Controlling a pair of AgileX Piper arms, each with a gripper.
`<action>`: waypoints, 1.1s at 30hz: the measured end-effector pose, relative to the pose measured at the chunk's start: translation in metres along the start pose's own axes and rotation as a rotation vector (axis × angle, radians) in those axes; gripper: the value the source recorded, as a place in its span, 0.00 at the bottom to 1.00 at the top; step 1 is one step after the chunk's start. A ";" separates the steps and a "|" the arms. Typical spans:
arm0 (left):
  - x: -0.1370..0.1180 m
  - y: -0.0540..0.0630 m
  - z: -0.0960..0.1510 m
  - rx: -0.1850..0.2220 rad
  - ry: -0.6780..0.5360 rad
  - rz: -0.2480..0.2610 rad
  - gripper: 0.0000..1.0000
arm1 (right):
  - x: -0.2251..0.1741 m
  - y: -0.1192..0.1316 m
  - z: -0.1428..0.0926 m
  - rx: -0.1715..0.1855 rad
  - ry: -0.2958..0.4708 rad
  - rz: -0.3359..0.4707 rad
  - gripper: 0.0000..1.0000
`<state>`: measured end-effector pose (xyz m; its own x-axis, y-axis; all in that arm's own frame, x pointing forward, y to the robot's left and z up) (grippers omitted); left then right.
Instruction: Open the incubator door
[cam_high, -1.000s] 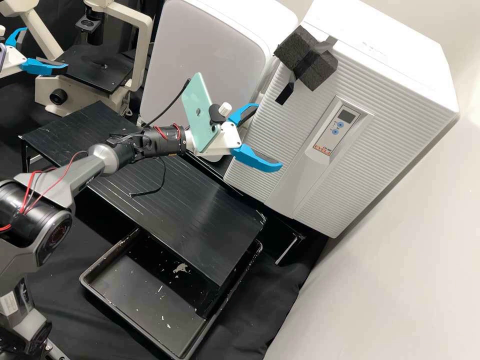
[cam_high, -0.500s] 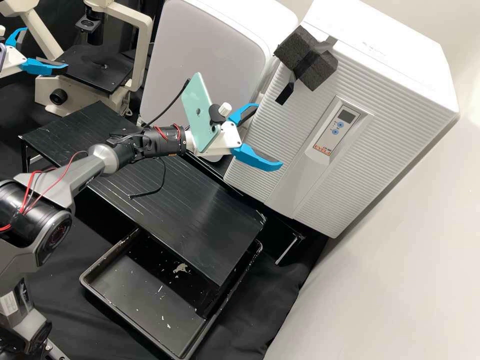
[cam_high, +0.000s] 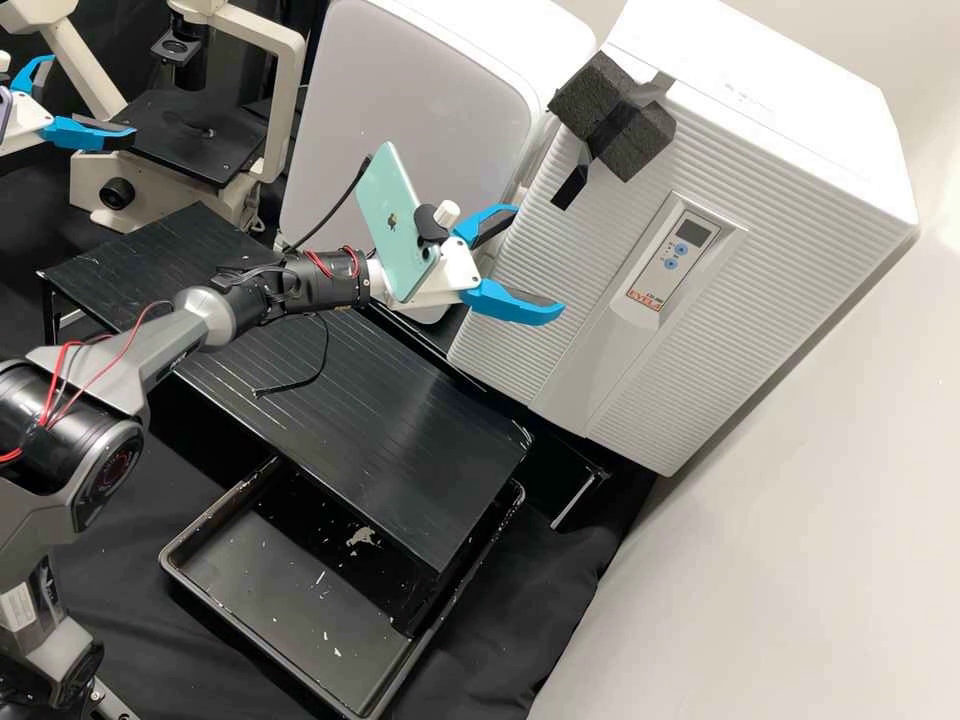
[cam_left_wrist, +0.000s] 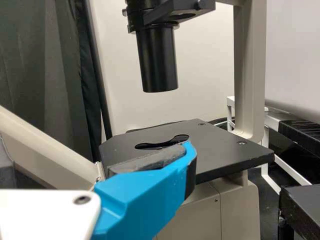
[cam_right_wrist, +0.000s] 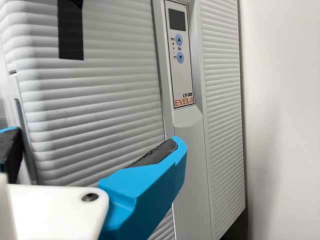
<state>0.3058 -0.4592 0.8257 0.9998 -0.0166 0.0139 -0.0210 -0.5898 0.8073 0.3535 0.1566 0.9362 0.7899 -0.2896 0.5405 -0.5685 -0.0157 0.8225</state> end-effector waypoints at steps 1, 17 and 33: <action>0.000 0.000 0.000 0.000 0.000 0.000 1.00 | 0.000 0.000 0.000 0.000 0.001 -0.001 0.00; 0.000 0.000 0.000 0.000 0.000 0.000 1.00 | -0.001 -0.003 -0.002 -0.013 0.024 -0.027 0.00; 0.000 0.000 0.000 0.000 0.000 0.000 1.00 | -0.001 -0.005 -0.004 -0.026 0.044 -0.053 0.00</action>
<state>0.3058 -0.4592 0.8257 0.9998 -0.0166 0.0139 -0.0210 -0.5898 0.8073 0.3569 0.1609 0.9324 0.8285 -0.2463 0.5029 -0.5200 -0.0051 0.8542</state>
